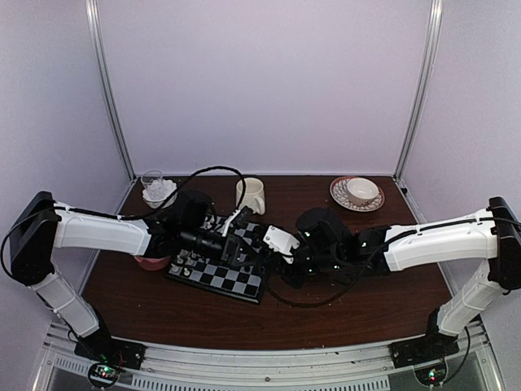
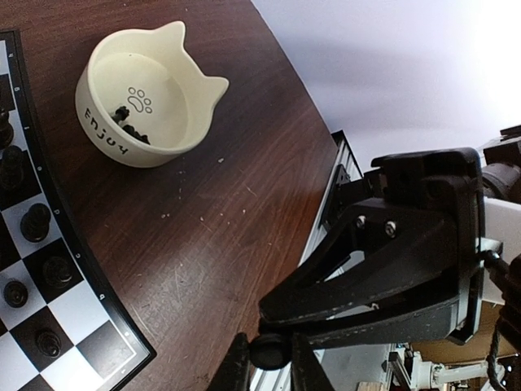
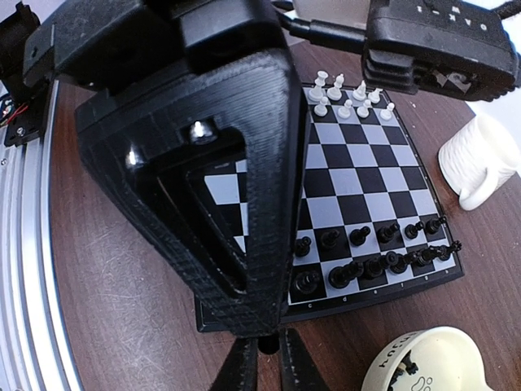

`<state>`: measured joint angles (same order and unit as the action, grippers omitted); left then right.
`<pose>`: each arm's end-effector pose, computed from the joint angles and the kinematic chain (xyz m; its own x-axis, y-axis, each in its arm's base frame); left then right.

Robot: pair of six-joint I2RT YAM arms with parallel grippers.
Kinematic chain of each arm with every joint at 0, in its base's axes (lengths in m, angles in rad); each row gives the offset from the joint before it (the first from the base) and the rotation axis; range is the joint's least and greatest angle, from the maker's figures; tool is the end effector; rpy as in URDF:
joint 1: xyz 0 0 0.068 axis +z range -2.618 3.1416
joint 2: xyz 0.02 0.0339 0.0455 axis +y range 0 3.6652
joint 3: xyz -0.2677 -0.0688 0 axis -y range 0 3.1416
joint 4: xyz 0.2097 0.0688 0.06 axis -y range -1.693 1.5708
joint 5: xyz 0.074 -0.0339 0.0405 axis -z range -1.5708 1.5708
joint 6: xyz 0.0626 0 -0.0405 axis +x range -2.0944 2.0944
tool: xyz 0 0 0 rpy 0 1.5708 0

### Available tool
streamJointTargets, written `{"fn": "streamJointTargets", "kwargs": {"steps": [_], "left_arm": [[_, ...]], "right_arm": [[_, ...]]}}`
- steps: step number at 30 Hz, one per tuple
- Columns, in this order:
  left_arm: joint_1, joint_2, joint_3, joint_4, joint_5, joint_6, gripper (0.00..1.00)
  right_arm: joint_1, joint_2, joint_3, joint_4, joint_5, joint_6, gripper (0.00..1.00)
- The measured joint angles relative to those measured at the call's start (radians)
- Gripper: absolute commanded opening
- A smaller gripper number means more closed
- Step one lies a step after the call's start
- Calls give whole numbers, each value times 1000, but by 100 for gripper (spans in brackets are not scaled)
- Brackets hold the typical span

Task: Set up the chess pieces on the board

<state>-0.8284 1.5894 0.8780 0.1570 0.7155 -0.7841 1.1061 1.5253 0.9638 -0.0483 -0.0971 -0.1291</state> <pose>0.1902 -0.2680 0.2259 -0.9110 0.2045 -0.3581 0.4094 0.3442 -0.8449 0.1420 0.2968 0.2420 -0.1354 -0.5560 -0.8201 -0.9507 0.3060 -0.0505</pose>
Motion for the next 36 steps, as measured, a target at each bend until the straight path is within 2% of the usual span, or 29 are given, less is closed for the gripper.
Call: {"fn": "streamJointTargets", "kwargs": {"steps": [3, 6, 12, 20, 29, 36], "left_arm": [[0, 0, 0, 1, 2, 0, 14], [0, 0, 0, 5, 3, 0, 13], [0, -18, 0, 22, 3, 0, 14], [0, -134, -1, 53, 23, -3, 14], [0, -192, -78, 222, 51, -35, 13], [0, -245, -147, 341, 48, -54, 14]], "right_arm": [[1, 0, 0, 3, 0, -4, 36], [1, -5, -10, 19, 0, -3, 46], [3, -85, -81, 67, -14, 7, 53], [-23, -242, -166, 197, -106, 115, 50], [-143, -234, -227, 482, -365, 428, 49], [-148, -198, -255, 688, -451, 608, 43]]}}
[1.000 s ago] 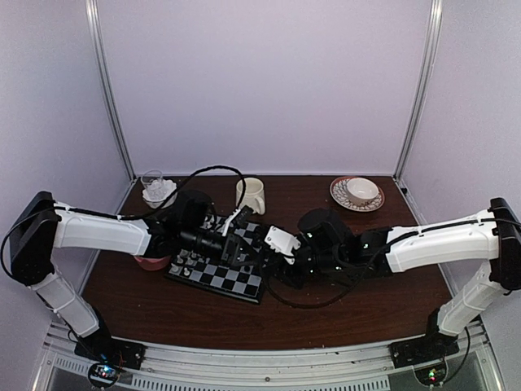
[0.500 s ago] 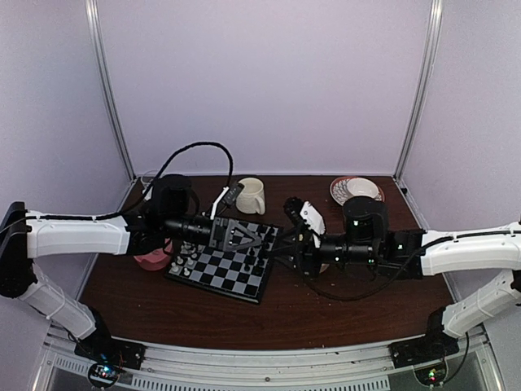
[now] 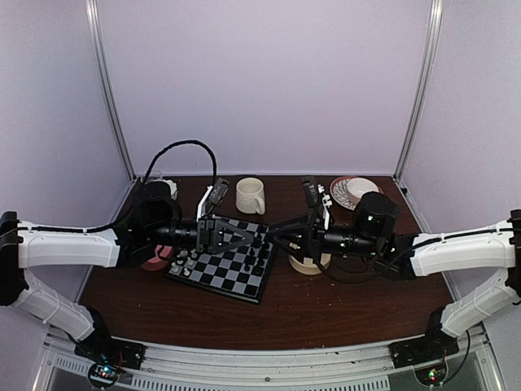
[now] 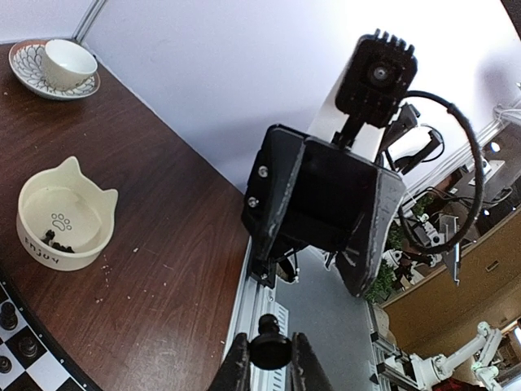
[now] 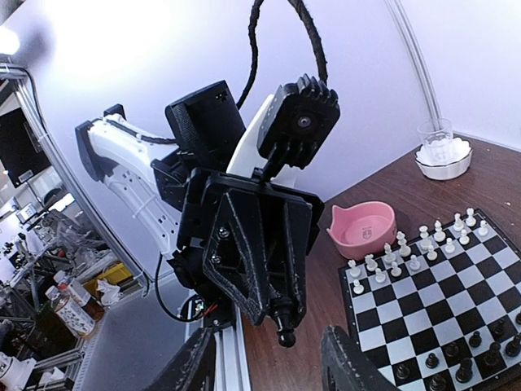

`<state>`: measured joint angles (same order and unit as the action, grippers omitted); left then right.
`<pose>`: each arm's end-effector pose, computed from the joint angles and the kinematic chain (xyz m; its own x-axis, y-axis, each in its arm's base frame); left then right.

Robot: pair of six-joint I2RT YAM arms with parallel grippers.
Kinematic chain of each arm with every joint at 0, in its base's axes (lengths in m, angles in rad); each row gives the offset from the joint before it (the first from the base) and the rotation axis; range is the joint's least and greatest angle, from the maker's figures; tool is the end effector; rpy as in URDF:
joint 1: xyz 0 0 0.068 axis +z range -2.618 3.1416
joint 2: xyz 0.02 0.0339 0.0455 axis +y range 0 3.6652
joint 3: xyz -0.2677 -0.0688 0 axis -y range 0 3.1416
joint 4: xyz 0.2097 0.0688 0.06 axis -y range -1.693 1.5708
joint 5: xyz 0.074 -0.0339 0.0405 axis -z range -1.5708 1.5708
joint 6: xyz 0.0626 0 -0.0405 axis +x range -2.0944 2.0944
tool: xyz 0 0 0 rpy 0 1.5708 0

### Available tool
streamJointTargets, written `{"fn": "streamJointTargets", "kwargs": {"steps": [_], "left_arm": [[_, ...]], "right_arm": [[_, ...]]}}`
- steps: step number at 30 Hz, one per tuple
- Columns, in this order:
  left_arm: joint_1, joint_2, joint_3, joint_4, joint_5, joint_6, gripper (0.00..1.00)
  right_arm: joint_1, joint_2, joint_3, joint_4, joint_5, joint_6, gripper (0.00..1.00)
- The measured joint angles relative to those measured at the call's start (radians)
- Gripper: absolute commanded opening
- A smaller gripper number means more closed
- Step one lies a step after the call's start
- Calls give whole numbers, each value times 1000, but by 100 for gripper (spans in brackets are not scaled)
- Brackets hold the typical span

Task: Set up the chess pieces on the board

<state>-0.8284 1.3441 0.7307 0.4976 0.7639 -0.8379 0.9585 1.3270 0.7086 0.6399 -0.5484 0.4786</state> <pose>0.1603 -0.2387 0.2889 -0.7930 0.0704 -0.6051 0.6087 0.0512 -0.7917 0.1391 0.2548 0.3033 -0.4486 0.0451 -0.8926 -0.8915 0.0487 0.4505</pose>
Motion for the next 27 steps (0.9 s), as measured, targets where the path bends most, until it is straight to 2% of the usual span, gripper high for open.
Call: {"fn": "streamJointTargets", "kwargs": {"steps": [7, 11, 14, 27], "left_arm": [[0, -37, -22, 81, -1, -10, 14], [0, -39, -27, 93, -1, -14, 14], [0, -39, -32, 101, -1, -16, 14], [-5, -35, -33, 130, 0, -22, 14]], "right_arm": [[-1, 77, 2, 107, -56, 78, 35], [-1, 116, 3, 139, -79, 97, 35], [0, 119, 3, 155, -86, 101, 35], [4, 121, 20, 170, -102, 101, 24]]}}
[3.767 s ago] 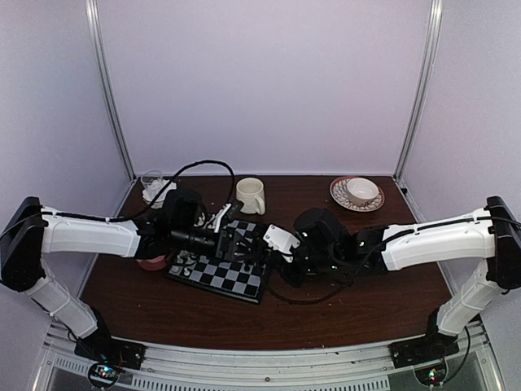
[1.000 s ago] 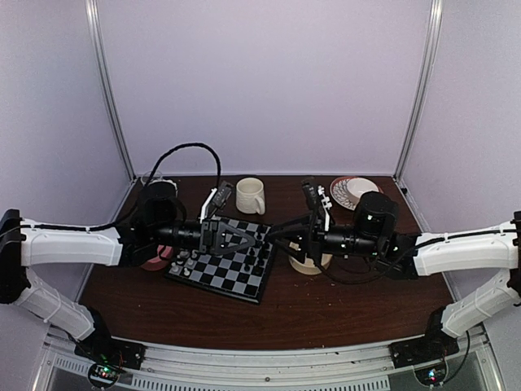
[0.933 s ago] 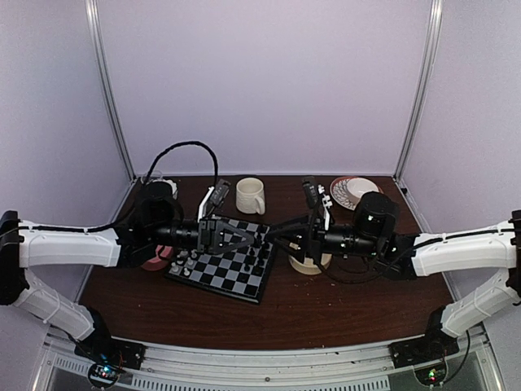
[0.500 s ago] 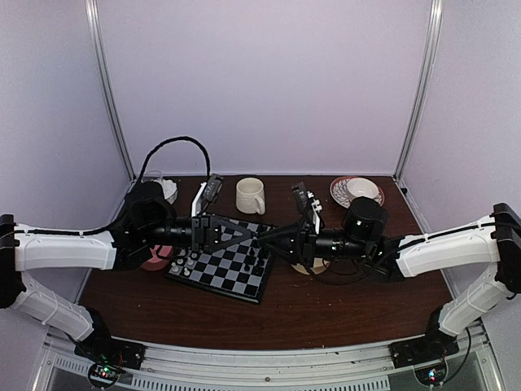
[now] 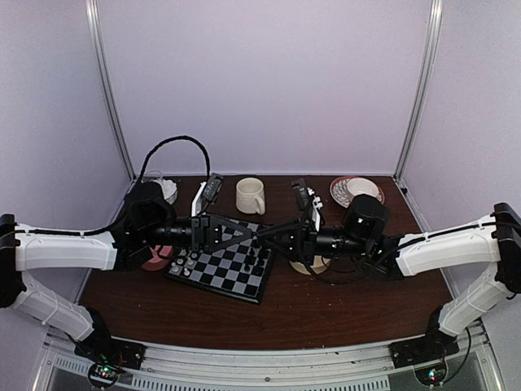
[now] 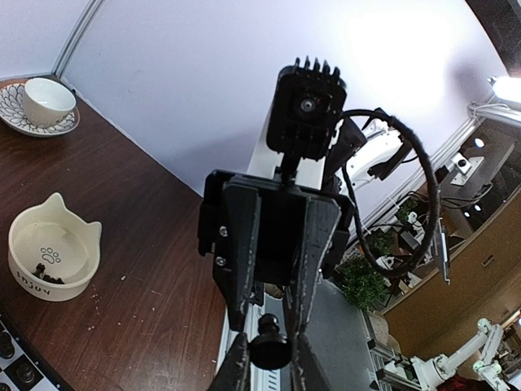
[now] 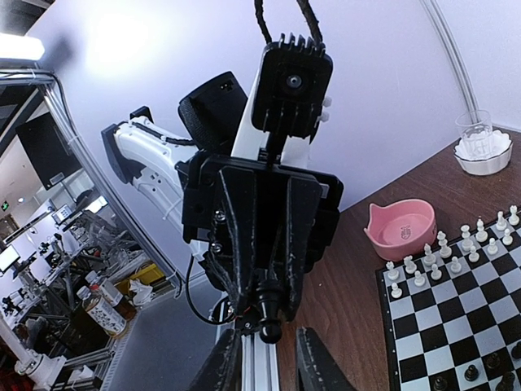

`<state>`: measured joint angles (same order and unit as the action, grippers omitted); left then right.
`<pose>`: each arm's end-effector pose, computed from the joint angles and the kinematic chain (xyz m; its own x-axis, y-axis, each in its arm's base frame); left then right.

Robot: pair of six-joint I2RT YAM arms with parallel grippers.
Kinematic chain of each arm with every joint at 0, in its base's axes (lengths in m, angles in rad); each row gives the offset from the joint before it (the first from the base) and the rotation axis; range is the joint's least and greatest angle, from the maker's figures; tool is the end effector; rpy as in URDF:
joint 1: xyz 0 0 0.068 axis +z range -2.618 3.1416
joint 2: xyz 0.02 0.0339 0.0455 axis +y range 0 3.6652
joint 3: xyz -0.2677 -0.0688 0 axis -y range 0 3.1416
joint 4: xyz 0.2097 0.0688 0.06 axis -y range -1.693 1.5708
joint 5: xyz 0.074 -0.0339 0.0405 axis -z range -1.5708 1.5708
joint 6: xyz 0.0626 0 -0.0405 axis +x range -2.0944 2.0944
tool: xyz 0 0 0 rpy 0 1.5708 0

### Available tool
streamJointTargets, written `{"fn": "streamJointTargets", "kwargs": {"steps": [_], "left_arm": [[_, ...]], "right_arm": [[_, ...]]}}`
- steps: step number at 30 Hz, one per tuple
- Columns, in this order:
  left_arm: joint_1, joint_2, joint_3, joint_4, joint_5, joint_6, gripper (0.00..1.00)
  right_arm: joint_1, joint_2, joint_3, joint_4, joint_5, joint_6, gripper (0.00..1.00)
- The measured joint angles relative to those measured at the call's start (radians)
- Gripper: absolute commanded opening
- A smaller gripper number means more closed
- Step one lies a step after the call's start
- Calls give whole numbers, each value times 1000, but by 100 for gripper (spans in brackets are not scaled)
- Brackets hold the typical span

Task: Set up the chess pieces on the board

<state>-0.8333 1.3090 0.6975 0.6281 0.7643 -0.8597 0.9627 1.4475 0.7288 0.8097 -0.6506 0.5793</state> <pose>0.1536 -0.2334 0.3028 -0.7500 0.0122 -0.6613 0.6608 -0.0268 -0.7500 0.1447 0.2742 0.2975 -0.5027 0.0403 -0.8635 -0.8633 -0.0747 0.4991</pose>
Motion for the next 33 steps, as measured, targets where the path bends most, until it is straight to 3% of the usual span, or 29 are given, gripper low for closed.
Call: {"fn": "streamJointTargets", "kwargs": {"steps": [7, 18, 19, 21, 28, 33], "left_arm": [[-8, 13, 0, 6, 0, 0, 14], [-13, 19, 0, 5, 0, 0, 14], [-13, 19, 0, 6, 1, 0, 17], [-14, 19, 0, 6, 0, 1, 37], [-15, -2, -3, -49, -26, 68, 79], [-15, -110, -10, -187, -140, 173, 87]], "right_arm": [[2, 0, 3, -1, 0, 0, 22], [2, 13, 19, -6, 0, 0, 8], [2, 13, 19, -7, 0, 0, 5], [2, 13, 19, -10, -1, 0, 2], [3, 11, 21, -64, 8, -34, 2], [3, -12, 48, -241, 60, -115, 2]]}}
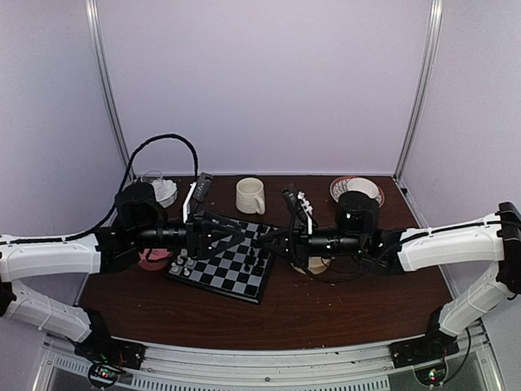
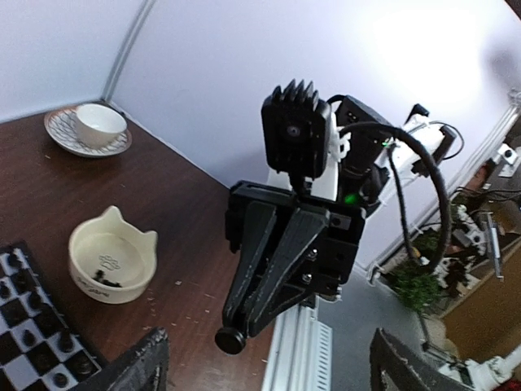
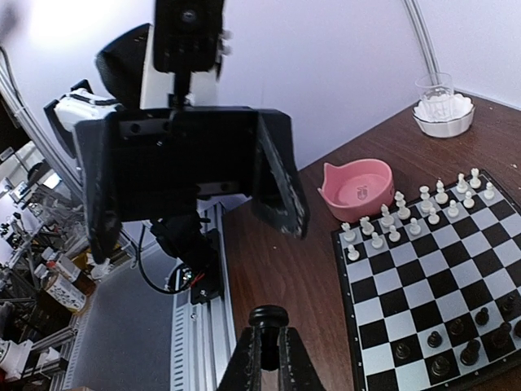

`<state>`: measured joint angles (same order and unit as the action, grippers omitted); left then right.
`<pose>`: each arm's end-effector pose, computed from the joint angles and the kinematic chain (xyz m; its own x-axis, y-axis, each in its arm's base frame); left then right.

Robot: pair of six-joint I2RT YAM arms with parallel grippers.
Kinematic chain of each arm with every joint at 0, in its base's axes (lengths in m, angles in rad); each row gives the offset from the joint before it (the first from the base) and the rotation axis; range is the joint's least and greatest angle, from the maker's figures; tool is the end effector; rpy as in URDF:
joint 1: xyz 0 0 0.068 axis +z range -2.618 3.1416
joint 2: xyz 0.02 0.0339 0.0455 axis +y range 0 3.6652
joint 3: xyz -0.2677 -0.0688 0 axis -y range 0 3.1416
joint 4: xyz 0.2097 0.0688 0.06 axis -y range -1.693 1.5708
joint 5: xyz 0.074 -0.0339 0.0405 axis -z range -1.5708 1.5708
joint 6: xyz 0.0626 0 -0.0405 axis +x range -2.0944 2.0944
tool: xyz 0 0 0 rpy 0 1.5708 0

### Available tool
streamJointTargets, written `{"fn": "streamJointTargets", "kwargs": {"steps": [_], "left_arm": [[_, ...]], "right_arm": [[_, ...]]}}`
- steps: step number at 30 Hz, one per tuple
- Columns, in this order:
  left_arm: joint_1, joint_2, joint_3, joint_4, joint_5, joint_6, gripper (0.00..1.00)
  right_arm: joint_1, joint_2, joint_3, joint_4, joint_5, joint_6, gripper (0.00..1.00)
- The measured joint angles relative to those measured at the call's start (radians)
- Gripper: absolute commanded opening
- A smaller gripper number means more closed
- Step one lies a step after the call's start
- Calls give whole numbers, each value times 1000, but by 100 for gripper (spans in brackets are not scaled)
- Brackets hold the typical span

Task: Set up the chess pieces on the board

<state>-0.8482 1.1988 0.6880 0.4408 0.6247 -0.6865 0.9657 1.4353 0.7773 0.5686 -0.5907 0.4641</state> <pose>0.1441 -0.2188 0.3040 -0.6660 -0.0220 -0.7456 0.7397 0.1097 -0.6639 0.1488 0.2764 0.2867 -0.4924 -0.0584 -0.8684 -0.8703 0.0474 0.4903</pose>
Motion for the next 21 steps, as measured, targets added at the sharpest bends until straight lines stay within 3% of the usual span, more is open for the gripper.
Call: {"fn": "streamJointTargets", "kwargs": {"steps": [8, 12, 21], "left_arm": [[0, -179, -19, -254, -471, 120, 87], [2, -214, -35, -369, -732, 140, 87], [3, -296, -133, -407, -1064, 143, 86]], "right_arm": [[6, 50, 298, -490, 118, -202, 2], [25, 178, 510, -754, 210, -278, 2], [108, 506, 872, -1201, 394, -353, 1]]}}
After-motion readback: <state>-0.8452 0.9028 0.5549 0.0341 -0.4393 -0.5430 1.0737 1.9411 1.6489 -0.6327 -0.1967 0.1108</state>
